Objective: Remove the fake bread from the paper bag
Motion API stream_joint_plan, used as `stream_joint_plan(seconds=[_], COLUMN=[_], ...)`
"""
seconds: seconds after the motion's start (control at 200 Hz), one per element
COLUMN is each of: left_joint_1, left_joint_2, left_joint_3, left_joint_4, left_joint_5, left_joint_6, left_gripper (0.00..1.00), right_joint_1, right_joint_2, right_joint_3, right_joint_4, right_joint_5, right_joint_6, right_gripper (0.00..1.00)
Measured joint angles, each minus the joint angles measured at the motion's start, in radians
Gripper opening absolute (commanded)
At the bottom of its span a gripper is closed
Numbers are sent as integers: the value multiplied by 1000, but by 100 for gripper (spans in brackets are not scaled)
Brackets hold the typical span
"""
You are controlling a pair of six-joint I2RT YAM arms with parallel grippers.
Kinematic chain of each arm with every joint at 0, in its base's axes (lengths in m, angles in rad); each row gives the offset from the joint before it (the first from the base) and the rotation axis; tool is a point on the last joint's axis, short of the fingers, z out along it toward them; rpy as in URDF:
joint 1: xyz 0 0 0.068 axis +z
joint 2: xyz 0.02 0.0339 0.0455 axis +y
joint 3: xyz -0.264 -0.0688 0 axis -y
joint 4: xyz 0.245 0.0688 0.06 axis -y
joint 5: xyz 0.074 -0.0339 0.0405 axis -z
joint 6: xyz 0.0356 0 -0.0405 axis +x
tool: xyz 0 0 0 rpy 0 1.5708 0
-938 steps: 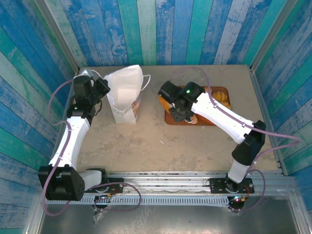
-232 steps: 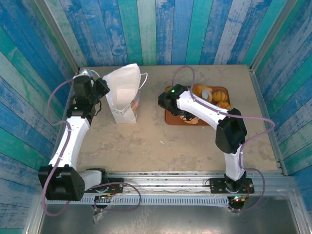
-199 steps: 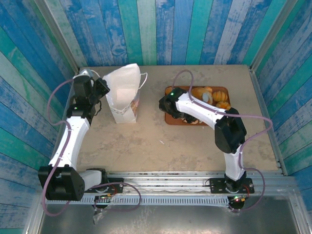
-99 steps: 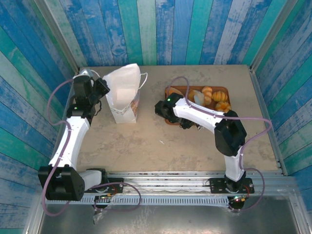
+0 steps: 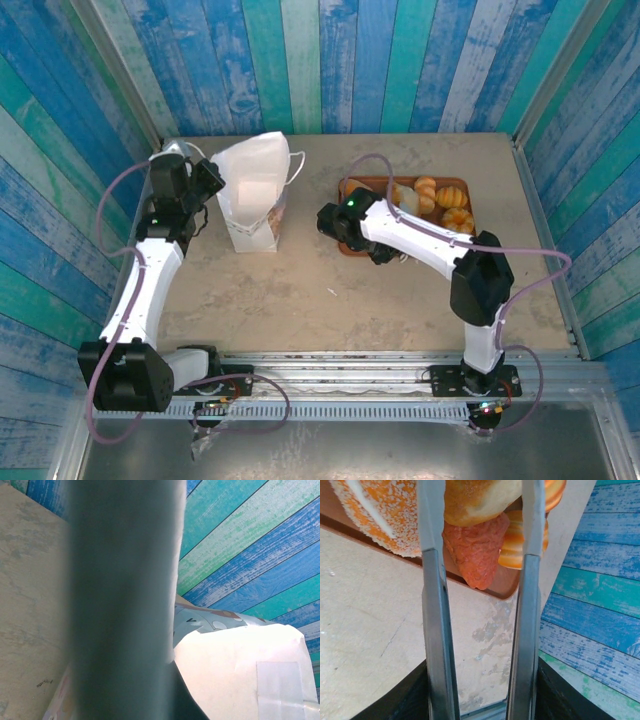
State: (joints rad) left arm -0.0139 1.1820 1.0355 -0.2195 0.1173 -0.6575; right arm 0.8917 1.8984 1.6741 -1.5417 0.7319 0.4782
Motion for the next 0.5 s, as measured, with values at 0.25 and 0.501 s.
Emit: stream_joint_plan(seconds=[0.25, 0.501], left_joint_1=[0, 0], left_joint_2=[0, 18], left_joint_3=[4, 14], left_joint_4=[-7, -5], left_joint_5=[1, 38], left_joint_6=[-1, -39], left_gripper=[0, 0], right_joint_1=[26, 25], right_joint_2=[-105, -216], right_joint_3=[61, 60], right_joint_4=[-25, 24], right_joint_5=[-35, -103], right_joint_6=[-5, -23], right_gripper=[34, 33])
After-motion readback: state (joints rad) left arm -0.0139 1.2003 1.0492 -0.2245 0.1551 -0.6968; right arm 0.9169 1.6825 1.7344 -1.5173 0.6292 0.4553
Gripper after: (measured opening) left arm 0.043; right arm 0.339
